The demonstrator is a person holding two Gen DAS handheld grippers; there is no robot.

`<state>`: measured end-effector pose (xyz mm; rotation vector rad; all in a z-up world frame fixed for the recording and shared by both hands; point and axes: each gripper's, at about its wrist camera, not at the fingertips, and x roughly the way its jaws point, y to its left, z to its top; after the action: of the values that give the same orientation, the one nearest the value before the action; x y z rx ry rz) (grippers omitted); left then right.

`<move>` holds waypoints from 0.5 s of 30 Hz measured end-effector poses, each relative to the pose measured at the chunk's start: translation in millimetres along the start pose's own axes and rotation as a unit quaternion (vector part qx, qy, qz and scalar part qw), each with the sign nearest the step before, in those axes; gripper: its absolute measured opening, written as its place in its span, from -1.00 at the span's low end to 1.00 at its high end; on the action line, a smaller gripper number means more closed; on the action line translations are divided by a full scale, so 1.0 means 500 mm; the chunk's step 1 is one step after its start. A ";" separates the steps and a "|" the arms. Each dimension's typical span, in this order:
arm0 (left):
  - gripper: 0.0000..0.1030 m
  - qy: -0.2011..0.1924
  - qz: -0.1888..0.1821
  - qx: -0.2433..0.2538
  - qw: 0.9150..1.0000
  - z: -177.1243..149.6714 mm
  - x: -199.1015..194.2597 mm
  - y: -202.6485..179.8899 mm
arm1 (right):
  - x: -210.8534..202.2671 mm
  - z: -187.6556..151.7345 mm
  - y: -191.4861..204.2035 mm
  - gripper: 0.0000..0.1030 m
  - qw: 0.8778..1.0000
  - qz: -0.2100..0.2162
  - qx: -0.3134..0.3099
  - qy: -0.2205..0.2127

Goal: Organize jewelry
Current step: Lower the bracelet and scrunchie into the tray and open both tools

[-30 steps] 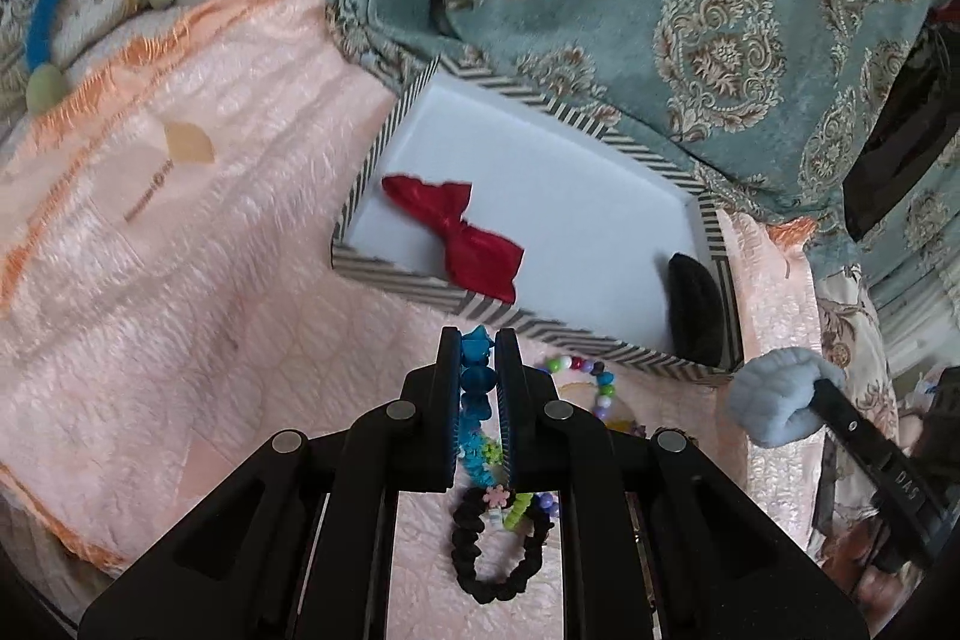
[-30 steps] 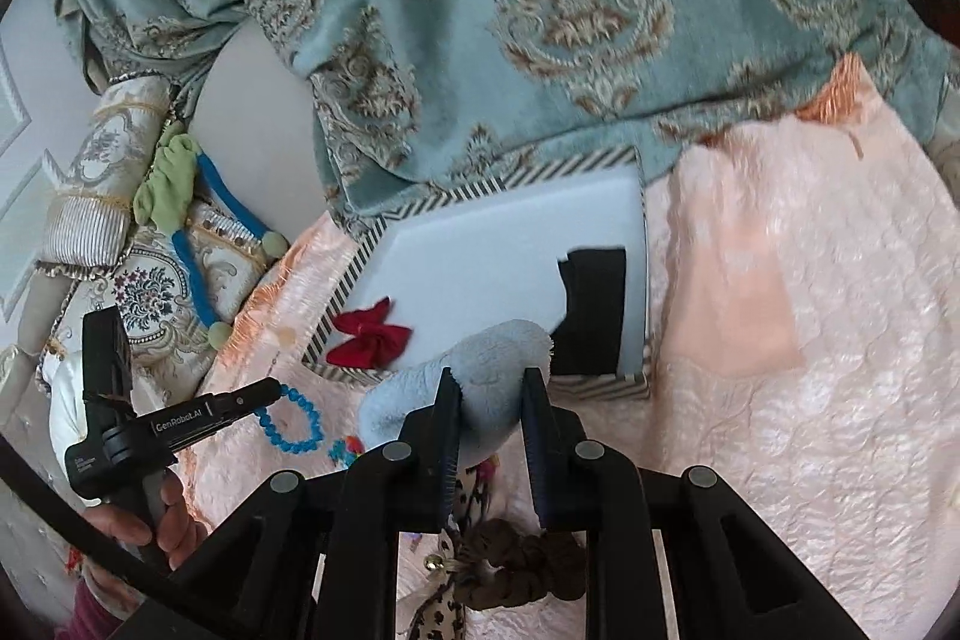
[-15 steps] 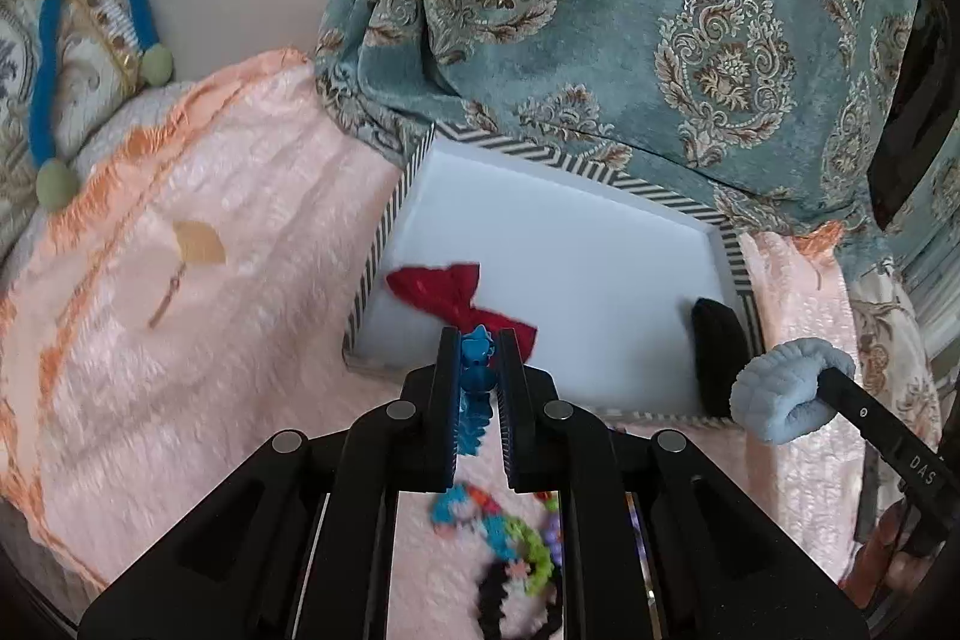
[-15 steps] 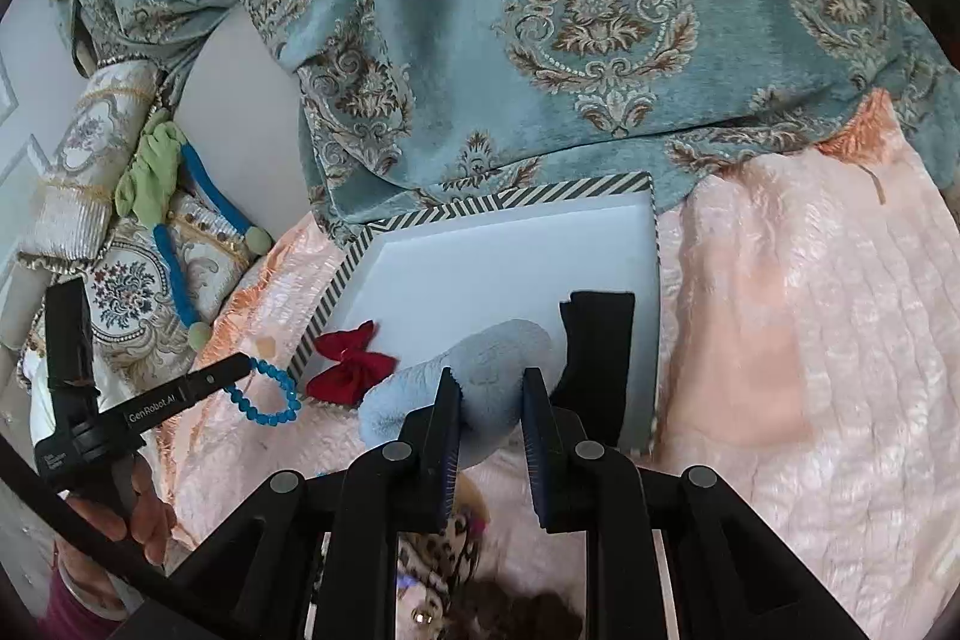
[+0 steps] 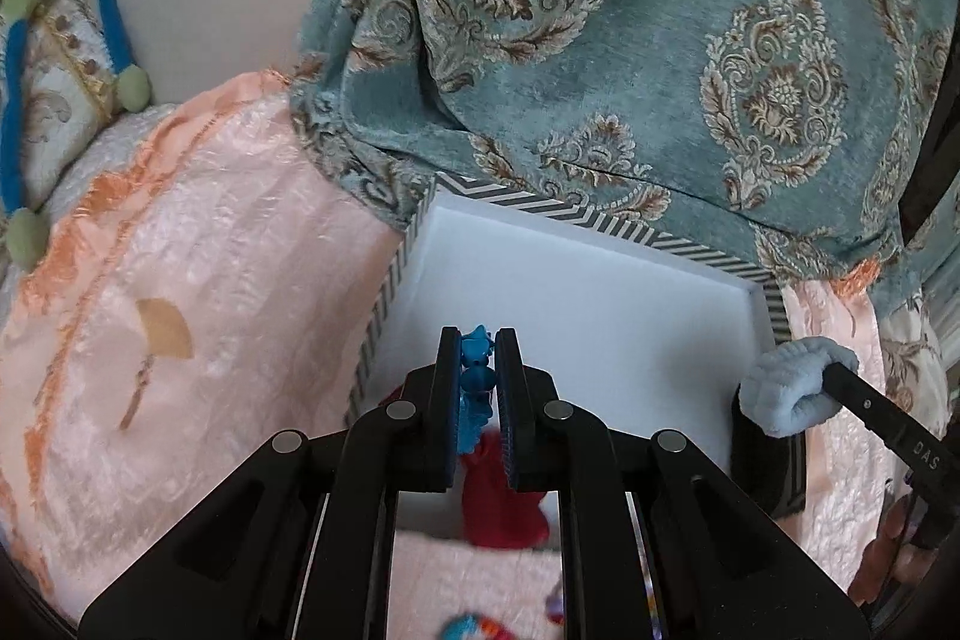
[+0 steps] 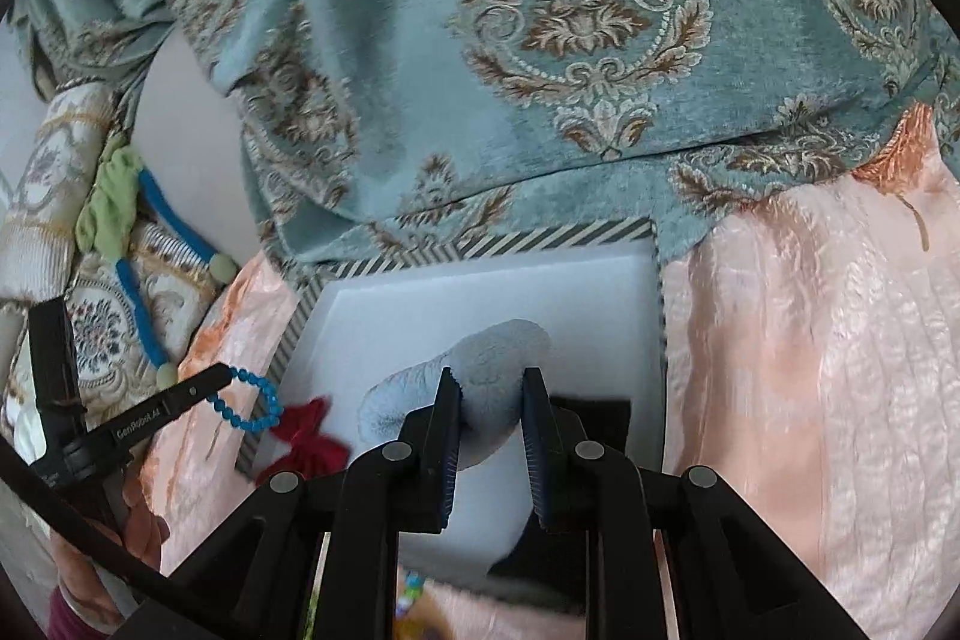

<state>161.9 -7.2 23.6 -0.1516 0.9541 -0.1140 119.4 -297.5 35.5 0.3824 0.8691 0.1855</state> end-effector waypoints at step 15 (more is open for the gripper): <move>-0.81 0.040 0.030 -0.022 0.998 0.012 0.144 0.036 | 0.119 0.021 -0.089 -0.58 0.996 -0.069 0.039 0.029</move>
<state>208.7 -0.7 -34.3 -0.1600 1.0407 -0.0434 165.6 -322.5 -18.5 0.3904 0.9582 0.0358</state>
